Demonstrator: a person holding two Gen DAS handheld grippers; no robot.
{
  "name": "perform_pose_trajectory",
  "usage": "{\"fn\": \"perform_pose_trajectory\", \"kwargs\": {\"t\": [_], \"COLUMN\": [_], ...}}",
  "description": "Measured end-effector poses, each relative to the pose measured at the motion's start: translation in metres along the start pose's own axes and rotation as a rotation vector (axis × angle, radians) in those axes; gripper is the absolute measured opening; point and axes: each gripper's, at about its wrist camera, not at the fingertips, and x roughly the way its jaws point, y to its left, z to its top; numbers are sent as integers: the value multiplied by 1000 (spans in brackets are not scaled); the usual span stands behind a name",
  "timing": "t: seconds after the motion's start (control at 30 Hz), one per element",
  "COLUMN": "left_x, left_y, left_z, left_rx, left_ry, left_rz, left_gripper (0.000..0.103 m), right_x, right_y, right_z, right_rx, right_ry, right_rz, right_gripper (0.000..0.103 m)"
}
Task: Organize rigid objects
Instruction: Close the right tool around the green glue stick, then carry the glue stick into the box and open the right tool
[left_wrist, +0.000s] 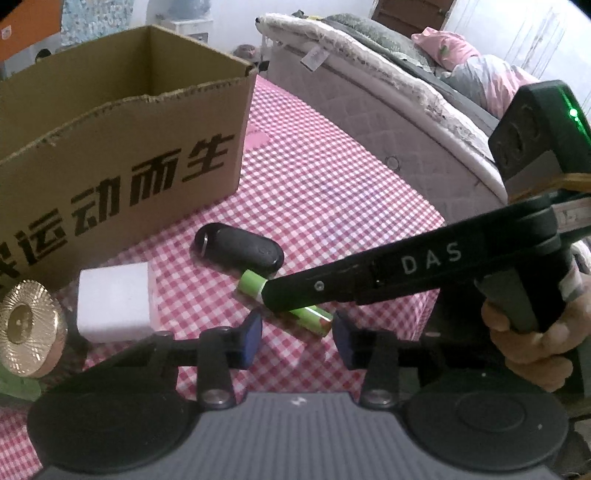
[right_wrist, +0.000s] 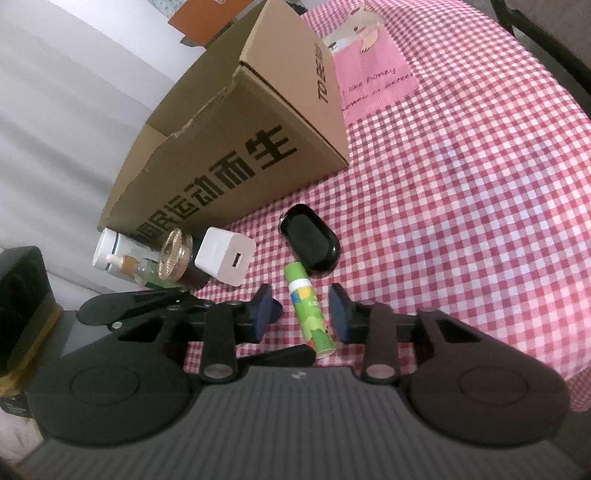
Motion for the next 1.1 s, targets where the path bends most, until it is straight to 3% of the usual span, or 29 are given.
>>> {"fn": "perform_pose_trajectory", "kwargs": {"t": [0.33, 0.4, 0.6, 0.67, 1.1], "left_x": [-1, -1, -3, -4, -20], "left_y": [1, 1, 3, 3, -6], "left_z": [-5, -6, -7, -8, -12], "left_rx": [-2, 3, 5, 9, 29], "left_ry": [0, -3, -15, -20, -50], "left_rz": [9, 24, 34, 35, 42], "left_gripper": [38, 31, 25, 25, 25], "right_x": [6, 7, 9, 9, -6], "right_y": [11, 14, 19, 19, 27], "right_z": [-4, -5, -5, -5, -13], "right_rx": [-51, -70, -129, -129, -132], "right_ry": [33, 31, 27, 26, -23], "right_rz": [15, -2, -52, -44, -22], "right_gripper": [22, 21, 18, 15, 15]}}
